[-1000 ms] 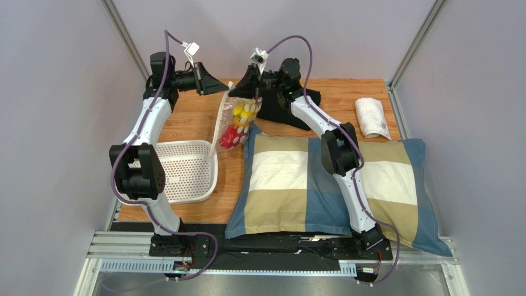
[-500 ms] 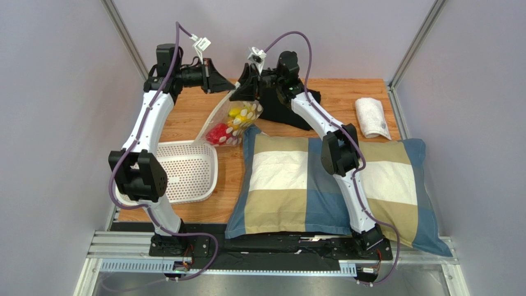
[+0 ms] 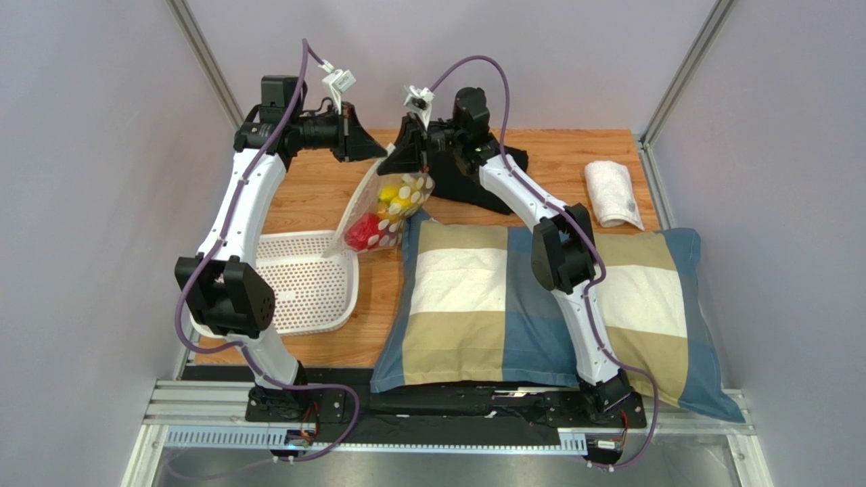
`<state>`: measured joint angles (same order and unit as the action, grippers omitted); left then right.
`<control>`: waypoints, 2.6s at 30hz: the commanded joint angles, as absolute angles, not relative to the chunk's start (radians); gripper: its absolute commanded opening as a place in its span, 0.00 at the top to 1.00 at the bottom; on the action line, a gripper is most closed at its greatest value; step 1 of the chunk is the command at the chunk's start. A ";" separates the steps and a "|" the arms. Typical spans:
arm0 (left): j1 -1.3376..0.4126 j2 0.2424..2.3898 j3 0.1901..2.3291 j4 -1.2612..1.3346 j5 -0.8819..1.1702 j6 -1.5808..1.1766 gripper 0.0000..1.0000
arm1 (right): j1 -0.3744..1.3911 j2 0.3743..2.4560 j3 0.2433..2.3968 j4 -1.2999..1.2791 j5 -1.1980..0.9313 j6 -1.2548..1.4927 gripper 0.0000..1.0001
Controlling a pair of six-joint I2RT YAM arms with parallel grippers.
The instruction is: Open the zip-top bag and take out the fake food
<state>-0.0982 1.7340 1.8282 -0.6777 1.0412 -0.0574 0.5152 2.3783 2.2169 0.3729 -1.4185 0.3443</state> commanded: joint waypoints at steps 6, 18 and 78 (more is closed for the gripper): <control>-0.120 1.600 1.658 -0.608 0.957 0.087 1.00 | 0.511 2.221 2.140 0.225 -1.301 0.311 1.00; -0.115 1.513 1.491 -0.544 0.795 0.075 1.00 | 0.473 2.239 2.101 0.509 -1.143 0.590 1.00; -0.152 1.160 1.088 -0.452 0.663 -0.531 1.00 | 0.756 2.218 2.393 -0.769 -0.230 0.419 0.33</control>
<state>-0.1440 1.1706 1.0889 -0.4805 0.6483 -0.5262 0.7597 2.2192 2.3375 -0.7750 -0.2710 0.4423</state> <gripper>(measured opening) 0.018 0.687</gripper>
